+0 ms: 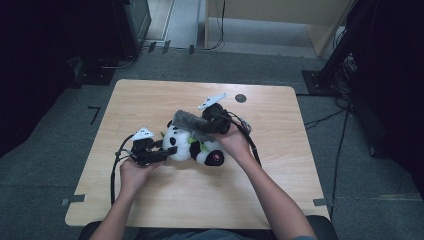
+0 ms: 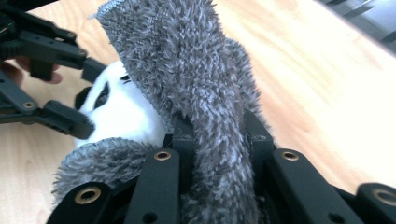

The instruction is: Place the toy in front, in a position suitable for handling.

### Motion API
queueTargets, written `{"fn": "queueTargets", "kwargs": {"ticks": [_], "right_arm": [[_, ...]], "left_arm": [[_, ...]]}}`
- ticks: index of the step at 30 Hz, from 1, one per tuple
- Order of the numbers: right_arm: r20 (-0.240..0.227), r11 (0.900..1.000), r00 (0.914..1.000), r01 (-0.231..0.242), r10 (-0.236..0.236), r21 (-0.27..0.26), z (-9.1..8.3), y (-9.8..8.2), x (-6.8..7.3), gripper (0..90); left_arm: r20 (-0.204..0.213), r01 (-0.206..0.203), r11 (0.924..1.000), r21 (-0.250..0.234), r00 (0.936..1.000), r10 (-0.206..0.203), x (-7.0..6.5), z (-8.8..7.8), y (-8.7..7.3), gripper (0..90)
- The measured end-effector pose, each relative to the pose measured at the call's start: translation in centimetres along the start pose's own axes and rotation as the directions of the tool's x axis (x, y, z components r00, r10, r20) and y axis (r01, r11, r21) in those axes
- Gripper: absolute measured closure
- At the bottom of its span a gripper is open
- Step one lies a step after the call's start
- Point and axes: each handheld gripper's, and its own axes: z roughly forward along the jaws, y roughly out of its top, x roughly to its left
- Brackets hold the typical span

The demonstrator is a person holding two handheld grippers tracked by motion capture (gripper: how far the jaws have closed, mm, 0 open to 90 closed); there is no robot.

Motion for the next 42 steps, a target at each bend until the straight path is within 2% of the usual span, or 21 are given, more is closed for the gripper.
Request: {"fn": "queueTargets", "kwargs": {"ticks": [7, 11, 17, 20, 22, 26, 27, 32, 35, 39, 42], "right_arm": [[0.041, 0.999, 0.9988, -0.026, 0.028, -0.034, -1.2, 0.1, -1.0, 73.9], [0.009, 0.997, 0.9980, -0.062, 0.063, -0.050, -2.0, 0.2, -1.4, 74.2], [0.013, 0.992, 0.9981, -0.058, 0.060, -0.115, -4.4, 1.0, -1.4, 74.2], [0.037, 0.992, 0.9981, -0.044, 0.049, -0.118, -5.4, 0.9, -1.6, 73.9], [0.057, 0.993, 0.9972, -0.041, 0.048, -0.112, -5.9, 0.6, -2.0, 73.8], [0.070, 0.992, 0.9949, -0.064, 0.072, -0.107, -6.7, -0.6, -2.7, 73.8], [0.075, 0.994, 0.9942, -0.070, 0.076, -0.090, -6.7, -1.3, -2.9, 73.8], [0.075, 0.993, 0.9933, -0.081, 0.088, -0.084, -6.5, -2.6, -3.1, 73.8], [0.066, 0.991, 0.9937, -0.083, 0.090, -0.108, -6.5, -3.3, -3.2, 73.8], [0.077, 0.991, 0.9945, -0.062, 0.071, -0.116, -6.4, -4.0, -3.2, 73.7], [0.072, 0.991, 0.9929, -0.086, 0.094, -0.106, -6.6, -4.4, -3.5, 73.8]], "left_arm": [[-0.001, -0.001, 1.0000, 0.000, 1.0000, 0.001, 0.0, 0.0, 0.0, 38.8], [-0.005, -0.007, 1.0000, 0.003, 1.0000, 0.007, 0.0, 0.1, -0.1, 38.7], [-0.005, -0.003, 1.0000, 0.002, 1.0000, 0.004, 0.0, 0.1, -0.1, 38.7], [-0.006, -0.005, 1.0000, 0.003, 1.0000, 0.005, 0.0, 0.1, -0.1, 38.6], [-0.006, -0.005, 1.0000, 0.004, 1.0000, 0.006, 0.0, 0.0, -0.1, 38.6], [-0.002, -0.001, 1.0000, 0.001, 1.0000, 0.001, 0.0, 0.1, -0.1, 38.5], [-0.003, -0.005, 1.0000, 0.004, 1.0000, 0.005, 0.0, 0.0, -0.1, 38.5], [-0.006, -0.008, 0.9999, 0.006, 0.9999, 0.008, -0.1, 0.0, -0.1, 38.5], [-0.006, -0.007, 1.0000, 0.006, 1.0000, 0.007, 0.0, 0.0, -0.1, 38.5], [-0.005, -0.006, 1.0000, 0.006, 1.0000, 0.006, 0.0, 0.0, -0.1, 38.6], [-0.006, -0.008, 0.9999, 0.007, 1.0000, 0.008, 0.0, 0.0, -0.1, 38.6]]}}
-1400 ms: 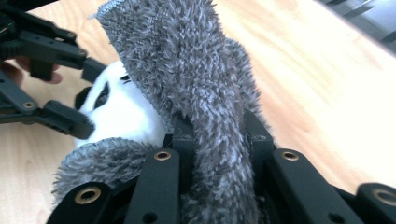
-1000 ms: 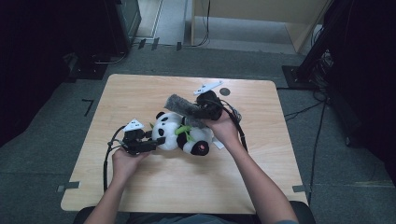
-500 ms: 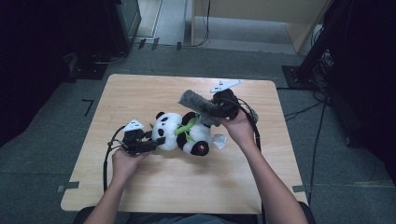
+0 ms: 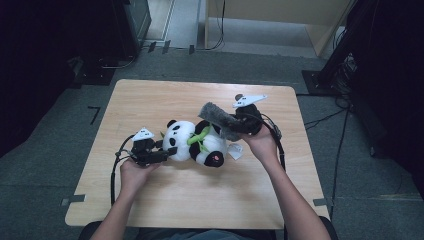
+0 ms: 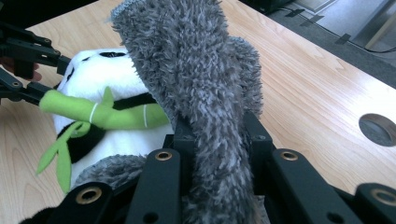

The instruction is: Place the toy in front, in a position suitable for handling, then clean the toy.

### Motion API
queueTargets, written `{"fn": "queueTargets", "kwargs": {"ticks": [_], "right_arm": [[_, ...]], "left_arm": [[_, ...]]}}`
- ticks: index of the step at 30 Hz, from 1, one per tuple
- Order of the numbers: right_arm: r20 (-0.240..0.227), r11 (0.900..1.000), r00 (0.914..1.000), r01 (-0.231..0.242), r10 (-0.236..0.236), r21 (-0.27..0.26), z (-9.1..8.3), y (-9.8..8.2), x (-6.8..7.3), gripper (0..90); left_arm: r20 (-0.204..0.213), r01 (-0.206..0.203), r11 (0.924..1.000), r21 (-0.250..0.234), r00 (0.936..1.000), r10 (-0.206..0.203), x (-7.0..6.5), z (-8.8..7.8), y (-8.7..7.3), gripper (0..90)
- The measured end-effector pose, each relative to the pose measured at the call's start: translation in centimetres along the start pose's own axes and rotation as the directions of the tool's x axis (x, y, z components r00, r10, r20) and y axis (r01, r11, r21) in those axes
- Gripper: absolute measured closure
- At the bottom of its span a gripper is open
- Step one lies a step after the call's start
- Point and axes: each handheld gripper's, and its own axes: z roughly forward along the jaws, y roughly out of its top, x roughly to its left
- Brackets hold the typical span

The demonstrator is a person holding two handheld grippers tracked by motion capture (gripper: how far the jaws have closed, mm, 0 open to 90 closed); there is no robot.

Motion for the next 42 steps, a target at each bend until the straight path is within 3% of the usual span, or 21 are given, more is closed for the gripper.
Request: {"fn": "queueTargets", "kwargs": {"ticks": [7, 22, 31, 36, 42], "right_arm": [[0.028, 1.000, 0.9995, -0.015, 0.015, 0.008, -0.6, -1.5, -0.8, 73.9], [0.048, 0.992, 0.9937, -0.105, 0.102, 0.068, -0.4, -4.9, -2.6, 73.9], [0.035, 0.994, 0.9939, -0.103, 0.104, -0.034, -2.5, -3.0, -2.1, 73.8], [0.018, 0.995, 0.9960, -0.087, 0.088, -0.048, -2.5, -1.6, -1.3, 73.7], [-0.010, 0.998, 0.9982, -0.059, 0.059, -0.036, -1.2, 0.2, 0.1, 73.2]], "left_arm": [[0.006, 0.005, 1.0000, -0.003, 1.0000, -0.005, 0.1, 0.0, 0.0, 38.6], [0.007, 0.006, 1.0000, -0.004, 1.0000, -0.006, 0.1, 0.0, -0.1, 38.5], [0.004, 0.003, 1.0000, -0.002, 1.0000, -0.003, 0.0, 0.0, -0.1, 38.4], [0.004, 0.004, 1.0000, -0.004, 1.0000, -0.004, 0.0, 0.0, -0.1, 38.3], [0.008, 0.004, 1.0000, -0.004, 1.0000, -0.004, 0.1, 0.0, -0.1, 38.2]]}}
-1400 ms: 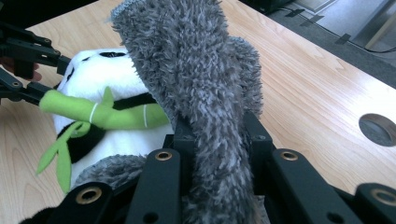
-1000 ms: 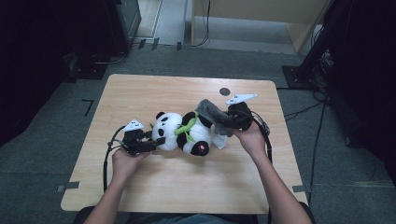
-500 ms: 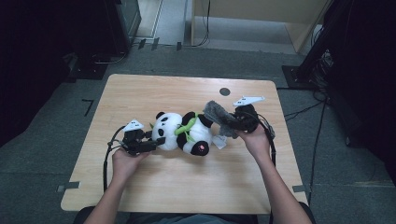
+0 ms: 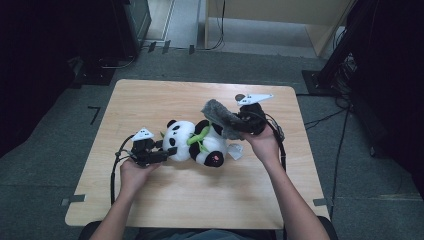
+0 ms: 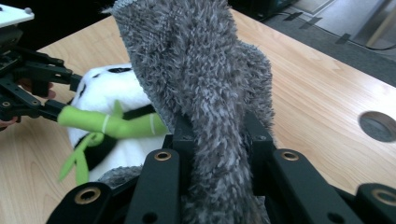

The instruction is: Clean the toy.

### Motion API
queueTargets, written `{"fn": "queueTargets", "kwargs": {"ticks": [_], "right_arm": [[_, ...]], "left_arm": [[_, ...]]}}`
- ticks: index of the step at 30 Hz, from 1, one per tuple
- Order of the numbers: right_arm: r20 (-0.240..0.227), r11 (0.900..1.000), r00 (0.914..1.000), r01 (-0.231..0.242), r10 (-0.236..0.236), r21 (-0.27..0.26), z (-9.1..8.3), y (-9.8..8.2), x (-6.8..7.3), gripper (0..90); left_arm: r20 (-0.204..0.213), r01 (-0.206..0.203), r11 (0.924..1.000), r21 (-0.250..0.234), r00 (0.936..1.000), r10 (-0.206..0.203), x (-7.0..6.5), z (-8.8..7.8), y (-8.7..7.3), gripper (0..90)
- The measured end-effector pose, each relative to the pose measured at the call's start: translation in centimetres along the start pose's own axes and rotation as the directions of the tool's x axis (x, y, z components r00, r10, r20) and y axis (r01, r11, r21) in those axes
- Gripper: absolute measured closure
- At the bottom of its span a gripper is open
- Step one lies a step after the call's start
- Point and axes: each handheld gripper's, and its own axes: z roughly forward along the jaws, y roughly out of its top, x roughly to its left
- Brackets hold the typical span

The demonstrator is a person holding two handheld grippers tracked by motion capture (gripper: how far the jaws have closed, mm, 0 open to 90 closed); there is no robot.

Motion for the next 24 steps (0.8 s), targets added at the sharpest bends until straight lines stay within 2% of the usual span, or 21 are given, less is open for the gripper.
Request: {"fn": "queueTargets", "kwargs": {"ticks": [5, 8, 10, 17, 24], "right_arm": [[-0.009, 0.999, 0.9995, 0.030, -0.029, 0.036, 1.5, 0.0, 0.7, 72.7], [-0.012, 0.999, 0.9996, 0.027, -0.027, 0.047, 1.9, -0.6, 0.6, 72.4], [-0.016, 0.999, 0.9998, 0.011, -0.010, 0.039, 1.8, -1.0, 0.4, 72.4], [-0.002, 0.999, 1.0000, -0.004, 0.004, 0.044, 1.2, -2.4, -0.6, 72.4], [0.027, 0.997, 0.9990, -0.038, 0.036, 0.074, 0.7, -4.0, -1.6, 72.5]], "left_arm": [[-0.001, -0.002, 1.0000, -0.002, 1.0000, 0.002, 0.0, 0.0, 0.0, 37.9], [0.001, 0.002, 1.0000, -0.003, 1.0000, -0.002, 0.0, 0.0, 0.0, 37.9], [0.002, 0.002, 1.0000, -0.004, 1.0000, -0.002, 0.0, 0.0, 0.0, 37.9], [0.002, 0.004, 0.9999, -0.009, 1.0000, -0.004, 0.0, 0.0, -0.1, 37.5], [0.002, 0.005, 0.9999, -0.010, 1.0000, -0.005, 0.0, 0.0, -0.1, 37.5]]}}
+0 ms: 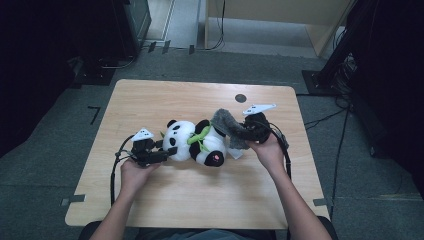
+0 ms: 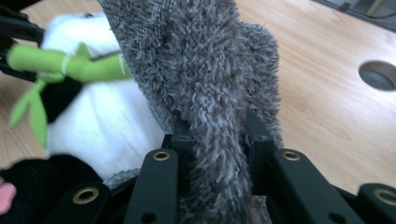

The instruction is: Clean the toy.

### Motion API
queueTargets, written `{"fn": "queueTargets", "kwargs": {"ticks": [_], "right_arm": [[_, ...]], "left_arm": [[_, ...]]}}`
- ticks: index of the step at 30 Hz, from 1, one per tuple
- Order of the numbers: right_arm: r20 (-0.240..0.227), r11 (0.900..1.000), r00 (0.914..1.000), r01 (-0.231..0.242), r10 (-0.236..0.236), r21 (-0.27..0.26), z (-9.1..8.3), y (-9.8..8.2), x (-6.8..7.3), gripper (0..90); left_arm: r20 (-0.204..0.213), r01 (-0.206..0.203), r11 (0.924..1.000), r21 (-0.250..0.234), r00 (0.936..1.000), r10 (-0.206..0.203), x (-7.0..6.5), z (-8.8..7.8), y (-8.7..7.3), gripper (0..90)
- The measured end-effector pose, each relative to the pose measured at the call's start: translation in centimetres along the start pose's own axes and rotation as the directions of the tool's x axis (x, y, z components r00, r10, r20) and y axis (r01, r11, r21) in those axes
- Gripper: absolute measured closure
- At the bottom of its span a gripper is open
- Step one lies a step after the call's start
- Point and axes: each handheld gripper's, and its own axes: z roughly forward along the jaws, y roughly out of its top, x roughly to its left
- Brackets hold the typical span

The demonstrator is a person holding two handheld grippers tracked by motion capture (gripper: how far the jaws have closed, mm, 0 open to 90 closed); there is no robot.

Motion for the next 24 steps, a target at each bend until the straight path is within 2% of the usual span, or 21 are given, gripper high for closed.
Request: {"fn": "queueTargets", "kwargs": {"ticks": [4, 10, 14, 19, 24], "right_arm": [[0.011, 1.000, 0.9998, -0.018, 0.018, 0.023, -0.2, -0.7, -0.5, 72.5], [0.007, 1.000, 0.9998, -0.017, 0.017, 0.005, -0.8, -1.1, -0.3, 72.8], [-0.018, 1.000, 0.9998, 0.001, -0.001, -0.012, -1.5, -0.6, 0.7, 73.3], [-0.047, 0.998, 0.9981, 0.037, -0.040, -0.057, -2.2, 0.4, 2.4, 73.2], [-0.098, 0.992, 0.9915, 0.076, -0.086, -0.100, -2.1, 1.6, 4.5, 73.1]], "left_arm": [[0.000, 0.000, 1.0000, 0.001, 1.0000, 0.000, 0.0, 0.0, 0.0, 37.5], [-0.002, -0.002, 1.0000, 0.004, 1.0000, 0.002, 0.0, 0.0, 0.0, 37.3], [-0.005, -0.003, 1.0000, 0.005, 1.0000, 0.003, -0.1, 0.0, 0.0, 37.2], [-0.006, -0.005, 1.0000, 0.006, 1.0000, 0.005, -0.1, 0.0, 0.0, 37.3], [-0.005, -0.001, 1.0000, 0.005, 1.0000, 0.001, -0.1, 0.0, 0.0, 37.2]]}}
